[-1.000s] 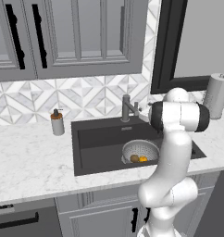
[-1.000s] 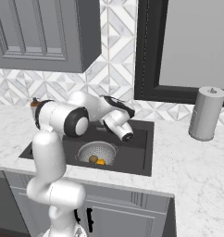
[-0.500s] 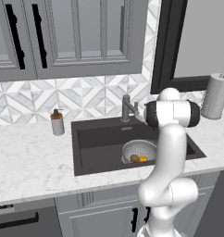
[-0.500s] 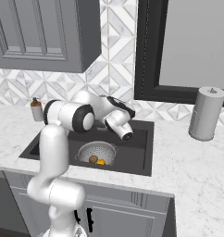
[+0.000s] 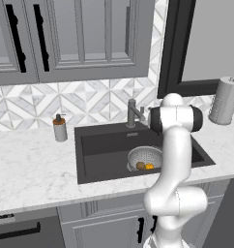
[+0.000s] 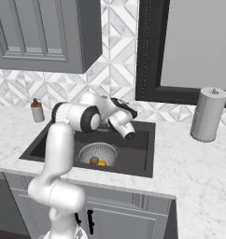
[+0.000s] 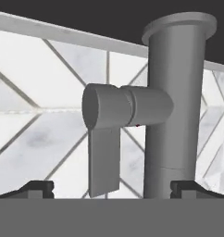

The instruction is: Put the colander in the sink, put the kiwi, tangerine in the colander, and turn on the sink faucet and pour water over the colander.

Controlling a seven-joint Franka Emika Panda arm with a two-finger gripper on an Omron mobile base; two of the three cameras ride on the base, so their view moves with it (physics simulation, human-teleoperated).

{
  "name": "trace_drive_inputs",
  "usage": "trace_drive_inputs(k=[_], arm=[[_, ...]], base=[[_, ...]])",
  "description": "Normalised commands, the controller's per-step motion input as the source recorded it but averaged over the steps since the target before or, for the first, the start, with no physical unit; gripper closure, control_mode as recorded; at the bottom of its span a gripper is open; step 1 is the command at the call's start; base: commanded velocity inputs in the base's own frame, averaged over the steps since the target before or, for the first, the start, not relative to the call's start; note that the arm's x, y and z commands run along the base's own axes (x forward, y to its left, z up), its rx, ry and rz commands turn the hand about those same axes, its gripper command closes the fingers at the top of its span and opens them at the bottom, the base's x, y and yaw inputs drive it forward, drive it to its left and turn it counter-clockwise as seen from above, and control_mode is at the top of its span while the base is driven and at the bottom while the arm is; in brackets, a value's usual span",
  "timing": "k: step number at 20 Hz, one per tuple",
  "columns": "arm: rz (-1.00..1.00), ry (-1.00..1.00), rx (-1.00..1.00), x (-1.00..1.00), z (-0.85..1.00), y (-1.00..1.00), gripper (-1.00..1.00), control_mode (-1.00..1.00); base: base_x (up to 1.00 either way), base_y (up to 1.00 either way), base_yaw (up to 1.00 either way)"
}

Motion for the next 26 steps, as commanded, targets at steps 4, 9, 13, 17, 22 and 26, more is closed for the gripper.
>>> trace_drive_inputs(k=[4, 9, 13, 17, 22, 26], arm=[[0.00, 0.00, 0.00, 0.25, -0.31, 0.03, -1.00, -1.00], [0.00, 0.00, 0.00, 0.27, -0.16, 0.00, -1.00, -1.00], [0.00, 0.00, 0.02, 0.31, 0.00, 0.00, -1.00, -1.00], [0.00, 0.00, 0.03, 0.31, 0.00, 0.00, -1.00, -1.00], [-0.04, 0.00, 0.01, 0.18, 0.00, 0.00, 1.00, -1.00], [-0.12, 0.00, 0.02, 0.14, 0.00, -0.03, 1.00, -1.00]], base=[[0.00, 0.00, 0.00], [0.00, 0.00, 0.00], [0.00, 0.00, 0.00], [0.00, 0.00, 0.00], [0.00, 0.00, 0.00], [0.00, 0.00, 0.00]])
